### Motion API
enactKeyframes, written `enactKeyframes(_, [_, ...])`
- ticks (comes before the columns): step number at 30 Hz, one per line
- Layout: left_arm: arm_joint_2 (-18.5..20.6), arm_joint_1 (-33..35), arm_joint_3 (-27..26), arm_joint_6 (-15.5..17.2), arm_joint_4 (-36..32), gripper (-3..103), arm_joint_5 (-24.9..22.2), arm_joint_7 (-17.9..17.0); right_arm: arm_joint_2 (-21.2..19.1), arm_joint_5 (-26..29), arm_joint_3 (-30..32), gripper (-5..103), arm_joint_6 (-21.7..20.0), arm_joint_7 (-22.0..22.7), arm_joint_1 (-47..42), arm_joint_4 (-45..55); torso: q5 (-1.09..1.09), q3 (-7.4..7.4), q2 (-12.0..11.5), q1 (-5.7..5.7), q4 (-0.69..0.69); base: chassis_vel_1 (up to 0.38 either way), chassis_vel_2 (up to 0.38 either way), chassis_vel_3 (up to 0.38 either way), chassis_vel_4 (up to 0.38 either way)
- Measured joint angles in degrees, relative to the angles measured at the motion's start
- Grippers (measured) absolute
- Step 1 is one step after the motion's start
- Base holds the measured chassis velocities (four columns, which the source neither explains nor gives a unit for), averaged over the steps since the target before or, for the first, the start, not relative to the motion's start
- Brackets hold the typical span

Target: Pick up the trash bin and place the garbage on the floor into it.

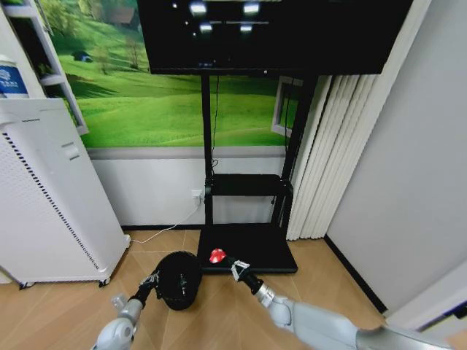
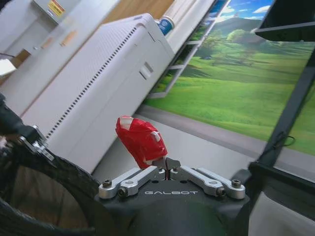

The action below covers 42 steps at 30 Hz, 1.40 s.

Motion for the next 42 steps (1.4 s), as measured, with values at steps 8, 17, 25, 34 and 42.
enactKeyframes(8, [-0.1, 0.6, -0.3, 0.0, -1.4, 8, 0.6, -0.5, 8.5, -1.1, -2.6, 1, 0.0, -0.3, 0.7, -5.0, 0.01, 0.00, 0.0, -0.01, 0.00, 0.000, 0.000, 0.000, 0.000])
enactKeyframes(17, [-0.7, 2.6, -0.7, 0.0, -3.9, 8, 1.8, -1.0, 17.5, -2.3, -4.1, 1, 0.0, -0.4, -0.2, -14.3, 0.00, 0.00, 0.0, -0.01, 0.00, 0.000, 0.000, 0.000, 0.000])
enactKeyframes(25, [-1.1, 3.5, -1.2, -0.1, -4.9, 8, 2.2, -1.1, 17.2, -2.3, -4.4, 18, -0.1, -0.4, -0.6, -14.6, 0.00, 0.00, 0.0, -0.01, 0.00, 0.000, 0.000, 0.000, 0.000])
enactKeyframes(34, [-1.8, 4.5, -1.8, -0.2, -5.1, 8, 3.0, -1.1, 14.2, -1.9, -2.9, 51, -0.1, 0.9, -1.4, -12.9, 0.02, 0.00, 0.0, -0.01, 0.00, 0.000, 0.000, 0.000, 0.000])
enactKeyframes(42, [-2.1, 4.8, -2.2, -0.2, -5.5, 8, 3.1, -1.4, 10.6, -2.3, -2.5, 78, -0.1, 1.1, -2.0, -10.4, 0.02, 0.00, 0.0, -0.01, 0.00, 0.000, 0.000, 0.000, 0.000])
